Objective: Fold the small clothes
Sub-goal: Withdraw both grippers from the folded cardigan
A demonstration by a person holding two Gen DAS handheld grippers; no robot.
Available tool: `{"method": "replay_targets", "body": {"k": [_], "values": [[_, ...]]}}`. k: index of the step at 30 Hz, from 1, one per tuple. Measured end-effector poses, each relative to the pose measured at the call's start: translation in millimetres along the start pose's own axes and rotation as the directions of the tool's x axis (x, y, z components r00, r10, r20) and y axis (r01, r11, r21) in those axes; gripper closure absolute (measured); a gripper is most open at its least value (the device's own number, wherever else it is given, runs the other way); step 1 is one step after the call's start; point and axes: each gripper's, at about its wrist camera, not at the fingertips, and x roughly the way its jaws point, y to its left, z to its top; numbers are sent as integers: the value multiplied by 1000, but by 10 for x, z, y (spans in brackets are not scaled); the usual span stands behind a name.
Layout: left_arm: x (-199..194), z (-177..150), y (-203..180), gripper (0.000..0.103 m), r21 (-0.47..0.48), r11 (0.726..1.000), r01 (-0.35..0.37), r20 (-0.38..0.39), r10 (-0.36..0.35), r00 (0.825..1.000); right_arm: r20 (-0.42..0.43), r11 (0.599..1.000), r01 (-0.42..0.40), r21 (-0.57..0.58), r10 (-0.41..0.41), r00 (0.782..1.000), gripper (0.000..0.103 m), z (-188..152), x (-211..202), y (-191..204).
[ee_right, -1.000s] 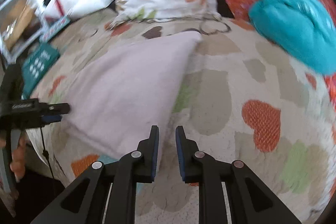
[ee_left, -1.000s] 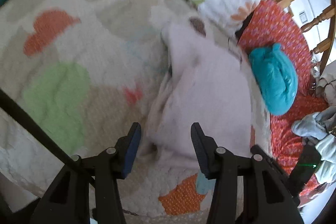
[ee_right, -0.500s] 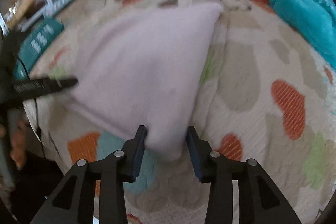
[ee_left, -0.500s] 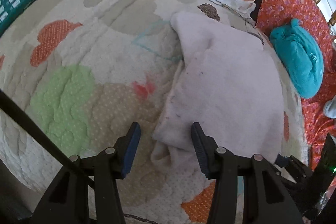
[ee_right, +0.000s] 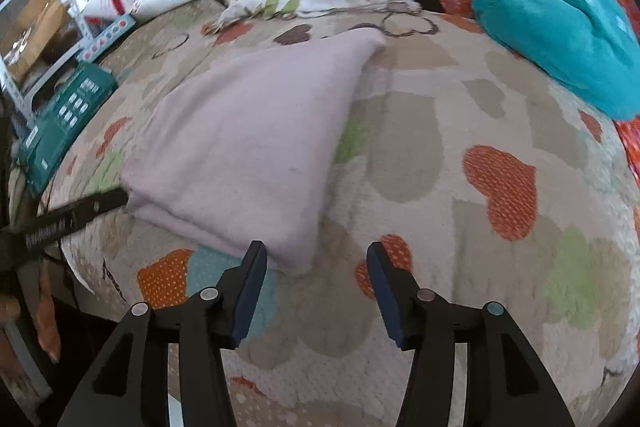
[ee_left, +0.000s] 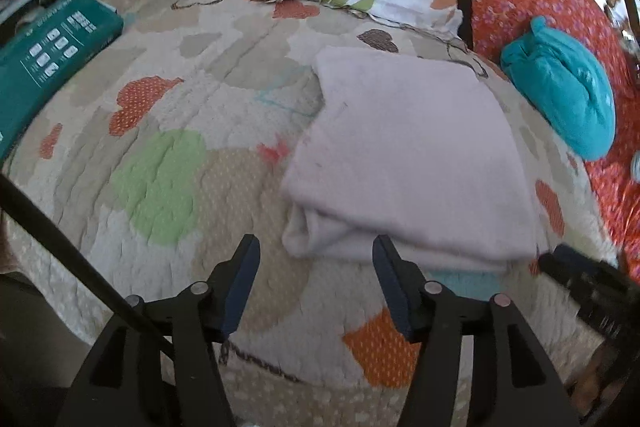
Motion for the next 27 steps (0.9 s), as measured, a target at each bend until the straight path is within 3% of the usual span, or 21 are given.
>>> {"method": "replay_targets", "body": {"k": [9,27], "values": [[95,-277,-153,43,42,999,-5,-72,8,997,8,994,19,107,-20,1000,46,-129,-91,-234],[213,-395,-274,35,91,995,-34,-117,45,992,-7,993,32,115,-32,999,43,-129,2,-252]]}}
